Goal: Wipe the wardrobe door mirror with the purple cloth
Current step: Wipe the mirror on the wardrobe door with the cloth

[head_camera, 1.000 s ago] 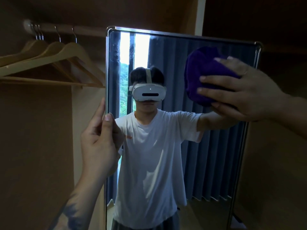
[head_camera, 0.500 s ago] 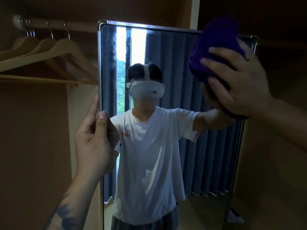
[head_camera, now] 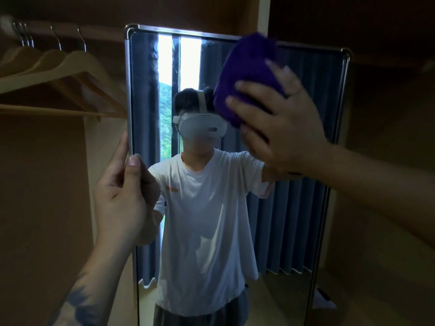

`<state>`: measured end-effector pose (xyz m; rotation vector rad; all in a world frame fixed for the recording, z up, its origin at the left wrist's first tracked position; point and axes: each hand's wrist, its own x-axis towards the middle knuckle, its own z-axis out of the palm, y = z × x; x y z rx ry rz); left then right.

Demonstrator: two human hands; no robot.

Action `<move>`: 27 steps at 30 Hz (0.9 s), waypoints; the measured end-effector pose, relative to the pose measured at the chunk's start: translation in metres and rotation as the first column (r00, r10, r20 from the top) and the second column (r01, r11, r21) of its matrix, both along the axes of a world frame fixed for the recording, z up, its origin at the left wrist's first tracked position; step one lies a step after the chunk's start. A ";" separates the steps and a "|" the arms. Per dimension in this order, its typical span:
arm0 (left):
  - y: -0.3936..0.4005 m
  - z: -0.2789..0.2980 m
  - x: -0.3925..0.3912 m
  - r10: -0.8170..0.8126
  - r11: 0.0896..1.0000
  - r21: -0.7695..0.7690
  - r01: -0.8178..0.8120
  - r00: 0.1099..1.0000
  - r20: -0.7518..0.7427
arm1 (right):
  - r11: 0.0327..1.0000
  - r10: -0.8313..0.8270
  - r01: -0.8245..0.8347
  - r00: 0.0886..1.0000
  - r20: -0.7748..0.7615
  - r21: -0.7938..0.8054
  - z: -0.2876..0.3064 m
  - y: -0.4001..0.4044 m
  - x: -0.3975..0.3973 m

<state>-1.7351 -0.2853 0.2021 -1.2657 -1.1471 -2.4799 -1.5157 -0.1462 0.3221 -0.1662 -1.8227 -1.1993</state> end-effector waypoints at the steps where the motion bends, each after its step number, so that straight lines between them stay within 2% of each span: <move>1: -0.002 0.000 0.000 -0.002 1.000 -0.004 0.002 1.000 0.001 | 0.999 0.005 -0.012 0.991 0.133 0.052 -0.010 -0.003 -0.004; 3: -0.006 0.000 0.001 -0.007 1.000 0.008 0.007 1.000 0.004 | 0.989 -0.035 -0.021 0.931 0.364 0.148 -0.007 -0.009 -0.004; 4: -0.007 0.001 0.002 -0.015 1.000 0.014 0.015 1.000 0.015 | 0.986 -0.064 -0.004 0.915 0.398 0.166 0.002 -0.010 -0.004; 5: -0.008 0.002 0.003 -0.030 0.999 0.017 0.029 0.999 0.032 | 0.987 -0.076 0.018 0.926 0.371 0.157 0.012 -0.011 -0.006; 7: -0.009 0.003 0.006 -0.028 1.000 0.010 0.028 0.999 0.040 | 0.996 -0.044 0.027 0.980 0.193 0.089 0.028 -0.013 -0.011; 9: -0.011 0.004 0.011 -0.038 0.999 0.012 0.037 0.998 0.043 | 1.000 0.006 -0.006 1.000 0.018 0.000 0.022 -0.019 -0.022; 10: -0.012 0.005 0.013 -0.047 0.999 0.010 0.047 0.998 0.050 | 1.000 0.022 -0.022 1.000 -0.005 -0.017 0.012 -0.022 -0.029; 11: -0.013 0.006 0.014 -0.049 0.999 0.003 0.049 0.997 0.051 | 0.999 0.035 -0.035 0.999 0.033 0.001 0.000 -0.024 -0.037; 13: -0.013 0.009 0.018 -0.050 0.999 -0.005 0.050 0.997 0.058 | 0.997 0.025 -0.042 0.970 0.242 0.066 -0.014 -0.028 -0.046; 15: -0.014 0.009 0.020 -0.058 0.998 -0.001 0.058 0.996 0.069 | 0.991 -0.024 -0.028 0.919 0.393 0.128 -0.003 -0.033 -0.047; 17: -0.014 0.010 0.020 -0.056 0.998 0.013 0.055 0.997 0.061 | 0.989 -0.048 -0.002 0.941 0.335 0.149 0.019 -0.034 -0.050; 20: -0.016 0.009 0.021 -0.080 0.997 0.029 0.078 0.994 0.071 | 0.999 0.006 -0.009 0.997 0.082 0.033 0.028 -0.040 -0.060; 21: -0.016 0.010 0.021 -0.080 0.996 0.030 0.078 0.994 0.071 | 1.000 0.012 -0.012 0.998 0.056 0.016 0.020 -0.043 -0.067; 22: -0.016 0.011 0.022 -0.084 0.996 0.031 0.082 0.994 0.070 | 0.999 0.003 -0.006 0.995 0.097 0.034 0.009 -0.046 -0.075; 25: -0.017 0.012 0.021 -0.116 0.993 0.021 0.115 0.992 0.059 | 0.993 -0.038 -0.006 0.928 0.372 0.118 -0.007 -0.054 -0.087; 27: -0.018 0.012 0.021 -0.124 0.992 0.022 0.123 0.990 0.064 | 0.988 -0.061 -0.001 0.915 0.399 0.153 0.010 -0.055 -0.086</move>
